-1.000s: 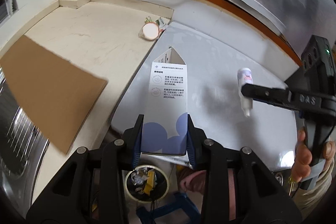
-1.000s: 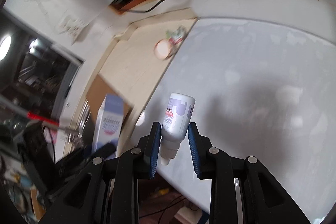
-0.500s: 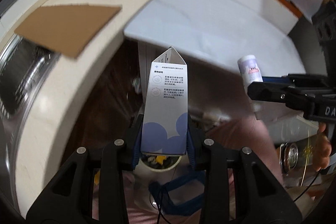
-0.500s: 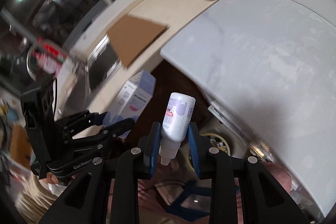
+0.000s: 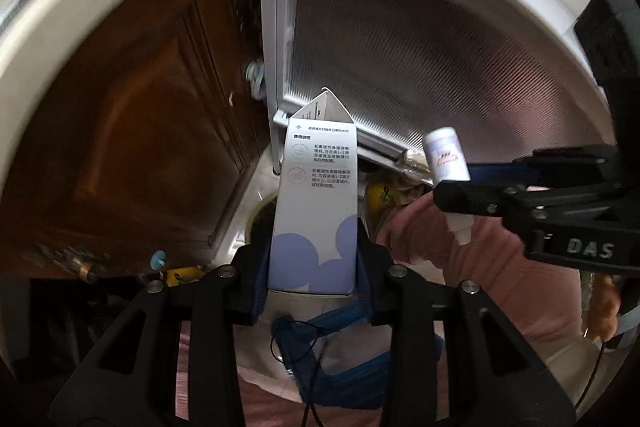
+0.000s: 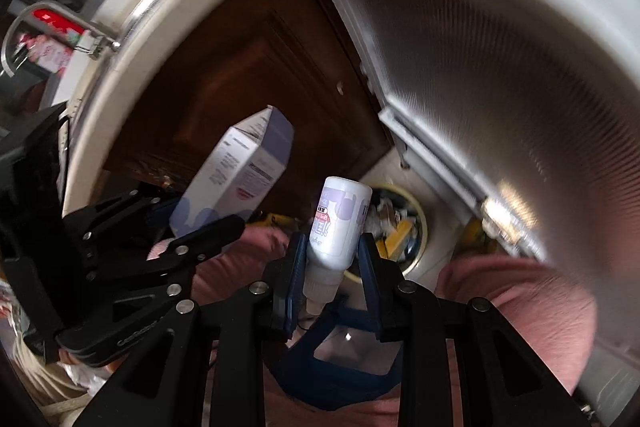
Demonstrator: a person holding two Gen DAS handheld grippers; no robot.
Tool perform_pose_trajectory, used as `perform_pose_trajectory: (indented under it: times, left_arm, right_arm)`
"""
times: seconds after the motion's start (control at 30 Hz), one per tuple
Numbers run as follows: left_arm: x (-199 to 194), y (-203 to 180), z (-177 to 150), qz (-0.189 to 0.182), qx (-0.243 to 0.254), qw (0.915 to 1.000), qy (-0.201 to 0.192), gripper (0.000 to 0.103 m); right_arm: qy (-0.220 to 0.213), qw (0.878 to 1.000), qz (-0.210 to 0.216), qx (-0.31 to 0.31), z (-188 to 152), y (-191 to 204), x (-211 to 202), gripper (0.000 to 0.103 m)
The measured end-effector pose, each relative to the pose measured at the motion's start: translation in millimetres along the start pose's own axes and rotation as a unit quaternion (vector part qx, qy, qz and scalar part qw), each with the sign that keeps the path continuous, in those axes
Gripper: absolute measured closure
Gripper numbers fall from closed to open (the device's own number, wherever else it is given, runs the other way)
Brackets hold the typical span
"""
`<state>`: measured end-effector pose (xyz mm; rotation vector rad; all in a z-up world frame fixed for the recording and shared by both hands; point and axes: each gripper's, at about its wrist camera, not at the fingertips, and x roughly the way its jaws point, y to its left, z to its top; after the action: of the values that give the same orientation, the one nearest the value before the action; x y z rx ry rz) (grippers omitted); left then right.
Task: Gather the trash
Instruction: 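Carry the carton and spray bottle down over the trash bin, then open both tools to drop the carton and bottle into the bin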
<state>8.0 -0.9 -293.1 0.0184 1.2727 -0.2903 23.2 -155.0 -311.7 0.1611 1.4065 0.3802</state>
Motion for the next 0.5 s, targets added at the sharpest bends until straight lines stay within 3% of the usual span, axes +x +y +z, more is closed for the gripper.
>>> perform_pose_trajectory:
  times: [0.3,0.5]
  left_arm:
    - [69,6,-6,0.008,-0.022,0.9991,0.034,0.071]
    - [107,8,-13,0.008,-0.036,0.9978,0.055,0.071]
  right_arm:
    - [0.052,0.996,0.012,0.065,4,-60,99,0.077]
    - [0.059,0.994,-0.017,0.094,-6,-98,154,0.076]
